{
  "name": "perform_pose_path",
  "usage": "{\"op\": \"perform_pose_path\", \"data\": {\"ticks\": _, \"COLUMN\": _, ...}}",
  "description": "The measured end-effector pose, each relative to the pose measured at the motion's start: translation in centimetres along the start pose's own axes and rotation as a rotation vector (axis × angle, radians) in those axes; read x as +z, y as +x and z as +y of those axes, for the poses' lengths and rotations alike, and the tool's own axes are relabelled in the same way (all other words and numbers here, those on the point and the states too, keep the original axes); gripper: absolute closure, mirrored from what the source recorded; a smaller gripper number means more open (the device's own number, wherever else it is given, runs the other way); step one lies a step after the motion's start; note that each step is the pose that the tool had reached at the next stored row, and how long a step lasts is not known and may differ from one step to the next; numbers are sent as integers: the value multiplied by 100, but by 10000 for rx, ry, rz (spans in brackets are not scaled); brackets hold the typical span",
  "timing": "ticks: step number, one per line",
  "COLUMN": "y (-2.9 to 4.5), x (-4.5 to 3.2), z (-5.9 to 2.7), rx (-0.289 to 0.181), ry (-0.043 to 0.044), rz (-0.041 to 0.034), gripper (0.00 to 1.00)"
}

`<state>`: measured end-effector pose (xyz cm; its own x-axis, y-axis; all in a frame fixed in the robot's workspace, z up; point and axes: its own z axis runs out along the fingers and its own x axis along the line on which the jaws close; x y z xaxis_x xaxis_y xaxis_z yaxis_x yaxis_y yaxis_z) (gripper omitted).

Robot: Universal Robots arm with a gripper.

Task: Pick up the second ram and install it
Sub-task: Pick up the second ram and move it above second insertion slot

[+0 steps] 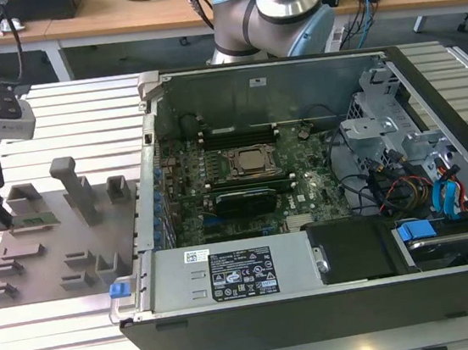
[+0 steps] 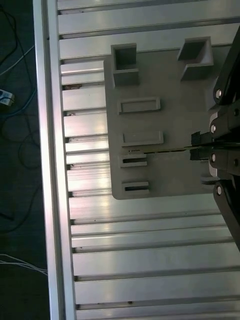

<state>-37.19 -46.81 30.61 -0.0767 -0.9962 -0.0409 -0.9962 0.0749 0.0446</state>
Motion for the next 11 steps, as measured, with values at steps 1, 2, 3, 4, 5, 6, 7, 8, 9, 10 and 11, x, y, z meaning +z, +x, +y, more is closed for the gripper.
{"op": "perform_pose_path", "data": {"ticks": 1, "y": -3, "x": -57, "z": 3, "rx": 0, "ry": 0, "rz": -5, "gripper": 87}}
{"op": "perform_pose_path", "data": {"ticks": 2, "y": -4, "x": -102, "z": 5, "rx": 0, "ry": 0, "rz": -10, "gripper": 87}}
{"op": "perform_pose_path", "data": {"ticks": 3, "y": -6, "x": -136, "z": 6, "rx": 0, "ry": -1, "rz": -19, "gripper": 87}}
{"op": "perform_pose_path", "data": {"ticks": 4, "y": -7, "x": -165, "z": 8, "rx": -1, "ry": -1, "rz": -22, "gripper": 87}}
{"op": "perform_pose_path", "data": {"ticks": 5, "y": -8, "x": -190, "z": 9, "rx": -1, "ry": -2, "rz": -23, "gripper": 87}}
{"op": "perform_pose_path", "data": {"ticks": 6, "y": -10, "x": -243, "z": 11, "rx": -1, "ry": -2, "rz": -29, "gripper": 87}}
{"op": "perform_pose_path", "data": {"ticks": 7, "y": -11, "x": -276, "z": 12, "rx": -1, "ry": -3, "rz": -35, "gripper": 87}}
{"op": "perform_pose_path", "data": {"ticks": 8, "y": -12, "x": -297, "z": 14, "rx": -1, "ry": -3, "rz": -41, "gripper": 87}}
{"op": "perform_pose_path", "data": {"ticks": 9, "y": -13, "x": -318, "z": 14, "rx": -2, "ry": -3, "rz": -46, "gripper": 87}}
{"op": "perform_pose_path", "data": {"ticks": 10, "y": -15, "x": -373, "z": 17, "rx": -2, "ry": -4, "rz": -51, "gripper": 87}}
{"op": "perform_pose_path", "data": {"ticks": 11, "y": -17, "x": -411, "z": 19, "rx": -2, "ry": -5, "rz": -61, "gripper": 87}}
